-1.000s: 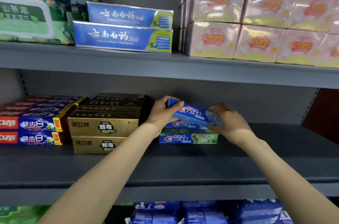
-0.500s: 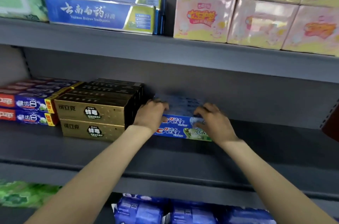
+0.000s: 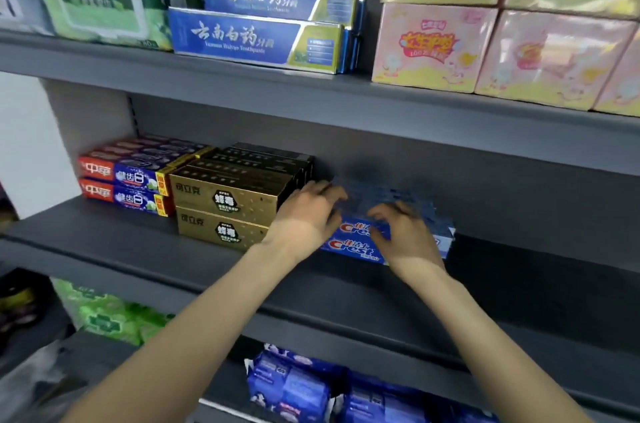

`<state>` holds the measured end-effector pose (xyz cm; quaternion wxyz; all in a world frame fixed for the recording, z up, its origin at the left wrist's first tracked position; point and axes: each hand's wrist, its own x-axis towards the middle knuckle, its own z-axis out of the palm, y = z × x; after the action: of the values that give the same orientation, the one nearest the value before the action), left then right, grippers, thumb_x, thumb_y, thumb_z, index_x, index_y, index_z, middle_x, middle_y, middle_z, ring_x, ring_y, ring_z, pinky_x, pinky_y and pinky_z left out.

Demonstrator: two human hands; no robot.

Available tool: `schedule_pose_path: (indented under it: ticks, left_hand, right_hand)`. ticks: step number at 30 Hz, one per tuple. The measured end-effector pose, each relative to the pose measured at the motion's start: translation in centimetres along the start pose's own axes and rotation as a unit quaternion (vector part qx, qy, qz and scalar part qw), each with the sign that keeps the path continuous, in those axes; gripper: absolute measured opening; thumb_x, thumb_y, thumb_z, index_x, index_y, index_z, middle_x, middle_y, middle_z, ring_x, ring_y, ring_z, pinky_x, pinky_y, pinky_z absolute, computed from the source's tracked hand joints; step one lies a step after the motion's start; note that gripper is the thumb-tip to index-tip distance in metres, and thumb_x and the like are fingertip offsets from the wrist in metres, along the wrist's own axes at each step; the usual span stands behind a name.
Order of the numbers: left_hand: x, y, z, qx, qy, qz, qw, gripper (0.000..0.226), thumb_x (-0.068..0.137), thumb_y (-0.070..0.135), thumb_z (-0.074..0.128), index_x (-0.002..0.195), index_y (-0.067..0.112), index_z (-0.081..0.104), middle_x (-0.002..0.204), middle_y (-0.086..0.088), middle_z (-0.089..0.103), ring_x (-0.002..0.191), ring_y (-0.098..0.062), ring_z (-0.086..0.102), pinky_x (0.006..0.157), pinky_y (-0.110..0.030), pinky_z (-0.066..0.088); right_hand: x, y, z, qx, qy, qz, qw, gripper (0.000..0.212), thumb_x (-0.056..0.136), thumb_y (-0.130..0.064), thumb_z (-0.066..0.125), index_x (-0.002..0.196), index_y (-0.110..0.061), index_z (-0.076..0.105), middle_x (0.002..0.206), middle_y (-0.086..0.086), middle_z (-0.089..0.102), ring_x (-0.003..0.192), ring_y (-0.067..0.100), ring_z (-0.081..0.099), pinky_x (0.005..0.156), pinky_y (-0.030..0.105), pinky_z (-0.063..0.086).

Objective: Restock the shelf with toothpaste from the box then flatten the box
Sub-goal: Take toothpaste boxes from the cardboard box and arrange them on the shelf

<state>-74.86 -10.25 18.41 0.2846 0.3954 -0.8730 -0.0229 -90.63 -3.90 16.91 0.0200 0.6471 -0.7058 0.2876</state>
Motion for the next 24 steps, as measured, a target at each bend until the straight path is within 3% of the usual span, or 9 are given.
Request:
schedule_pose_path:
  ticks: [3, 6, 10, 13, 16, 19, 24]
  left_hand:
    - [-3.0, -2.2, -2.8, -0.075, 0.002, -0.003, 0.997, 0.019, 0.090, 0.019, 0.055, 0.107, 0.016, 0.062, 0.097, -0.002, 0.068, 0.089, -0.023, 0.063, 0.081, -0.037, 0.051]
    - [-7.3, -5.6, -5.7, -0.065, 0.005, -0.033, 0.997, 0.015, 0.090, 0.022, 0.056, 0.101, 0.018, 0.065, 0.089, -0.001, 0.071, 0.079, -0.020, 0.064, 0.076, -0.036, 0.052]
    - [-15.3, -11.3, -9.1, -0.047, -0.008, -0.096, 0.994, 0.013, 0.088, 0.026, 0.056, 0.096, 0.021, 0.065, 0.086, 0.001, 0.070, 0.082, -0.021, 0.064, 0.076, -0.038, 0.053]
    - [-22.4, -16.2, -11.7, -0.026, -0.036, -0.138, 0.989, 0.012, 0.088, 0.024, 0.057, 0.096, 0.019, 0.065, 0.089, -0.001, 0.071, 0.084, -0.023, 0.065, 0.075, -0.033, 0.052]
    - [-30.0, -21.1, -14.5, -0.012, -0.091, -0.178, 0.980, 0.017, 0.091, 0.020, 0.054, 0.101, 0.013, 0.066, 0.095, -0.004, 0.070, 0.090, -0.023, 0.063, 0.076, -0.027, 0.045]
    - [-37.6, -25.9, -16.7, -0.003, -0.117, -0.226, 0.967, 0.019, 0.090, 0.020, 0.052, 0.102, 0.013, 0.065, 0.097, -0.009, 0.070, 0.094, -0.027, 0.062, 0.078, -0.039, 0.052]
    - [-47.0, -32.2, -19.4, -0.016, -0.151, -0.328, 0.932, 0.022, 0.094, 0.018, 0.049, 0.098, 0.003, 0.064, 0.099, -0.018, 0.066, 0.093, -0.034, 0.061, 0.076, -0.038, 0.049]
  right_hand:
    - [-0.6, -3.2, 1.4, 0.074, -0.007, -0.019, 0.997, 0.018, 0.087, -0.009, 0.057, 0.103, -0.015, 0.065, 0.101, 0.005, 0.067, 0.094, 0.023, 0.062, 0.084, 0.032, 0.047]
    - [-2.2, -7.9, 3.4, 0.093, -0.028, -0.058, 0.994, 0.016, 0.089, -0.012, 0.059, 0.102, -0.016, 0.066, 0.094, -0.001, 0.067, 0.086, 0.013, 0.061, 0.080, 0.023, 0.044]
    - [-5.1, -16.7, 7.8, 0.108, -0.055, -0.116, 0.986, 0.013, 0.087, -0.014, 0.059, 0.096, -0.016, 0.068, 0.095, 0.003, 0.068, 0.089, 0.019, 0.063, 0.081, 0.032, 0.049]
    - [-8.1, -24.2, 12.1, 0.113, -0.085, -0.136, 0.981, 0.013, 0.086, -0.016, 0.057, 0.095, -0.017, 0.068, 0.096, 0.006, 0.068, 0.092, 0.025, 0.062, 0.082, 0.039, 0.049]
    - [-11.9, -31.9, 16.6, 0.123, -0.125, -0.134, 0.975, 0.016, 0.087, -0.016, 0.056, 0.098, -0.015, 0.069, 0.099, 0.008, 0.069, 0.096, 0.028, 0.062, 0.084, 0.037, 0.048]
    - [-15.9, -39.3, 20.4, 0.131, -0.185, -0.132, 0.965, 0.019, 0.089, -0.015, 0.054, 0.100, -0.012, 0.069, 0.102, 0.009, 0.070, 0.097, 0.028, 0.062, 0.085, 0.033, 0.043]
    - [-20.8, -49.3, 26.6, 0.124, -0.292, -0.125, 0.940, 0.020, 0.092, -0.018, 0.051, 0.099, -0.008, 0.068, 0.094, 0.012, 0.069, 0.088, 0.028, 0.063, 0.072, 0.037, 0.049]
